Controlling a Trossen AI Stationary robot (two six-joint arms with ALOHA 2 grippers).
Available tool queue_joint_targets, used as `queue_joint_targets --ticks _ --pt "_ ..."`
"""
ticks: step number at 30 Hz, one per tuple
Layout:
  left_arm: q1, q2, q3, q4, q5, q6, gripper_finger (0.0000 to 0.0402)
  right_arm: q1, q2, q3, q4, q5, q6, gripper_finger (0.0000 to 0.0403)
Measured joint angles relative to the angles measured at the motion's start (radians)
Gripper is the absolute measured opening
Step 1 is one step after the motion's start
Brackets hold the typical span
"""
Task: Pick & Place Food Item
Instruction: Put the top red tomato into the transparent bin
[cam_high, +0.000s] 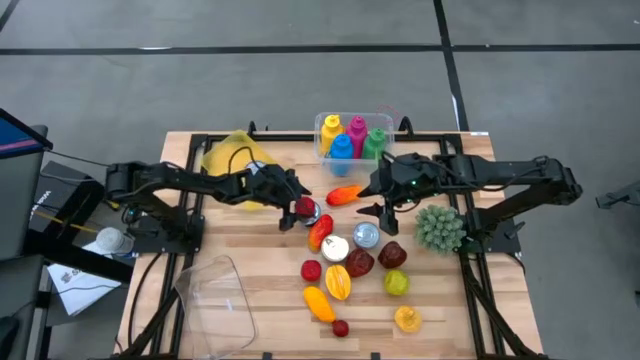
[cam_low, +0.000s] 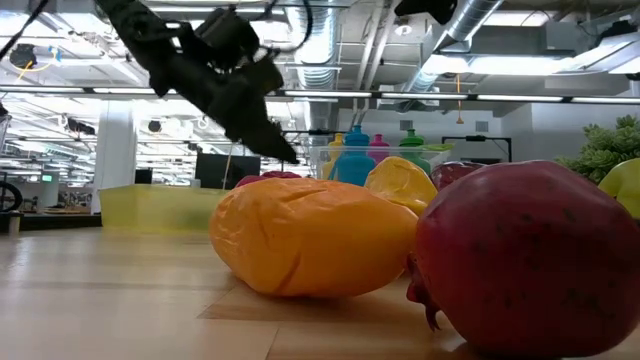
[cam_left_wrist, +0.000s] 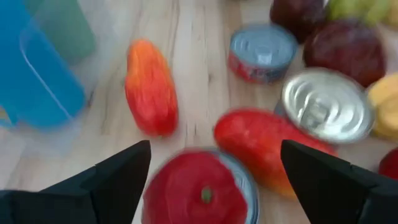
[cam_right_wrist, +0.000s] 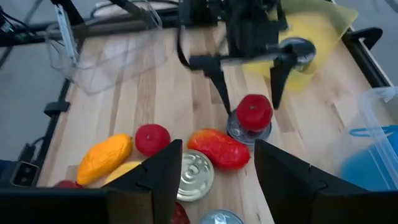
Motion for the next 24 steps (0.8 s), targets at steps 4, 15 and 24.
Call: queue_joint_targets --ticks 4,15,24 --pt "0.000 0.031 -0.001 0.004 -0.007 0.000 0.0364 0.000 0.001 0.000 -0.002 0.000 0.010 0.0193" --pt "-0.002 0.082 0.001 -0.028 -0.091 0.053 0.0347 0.000 0.001 0.000 -0.004 0.000 0.031 0.0193" --pt "-0.005 0.081 0.001 -0.042 -0.154 0.060 0.0307 0.000 0.001 0.000 -0.005 0.001 0.046 0.0193"
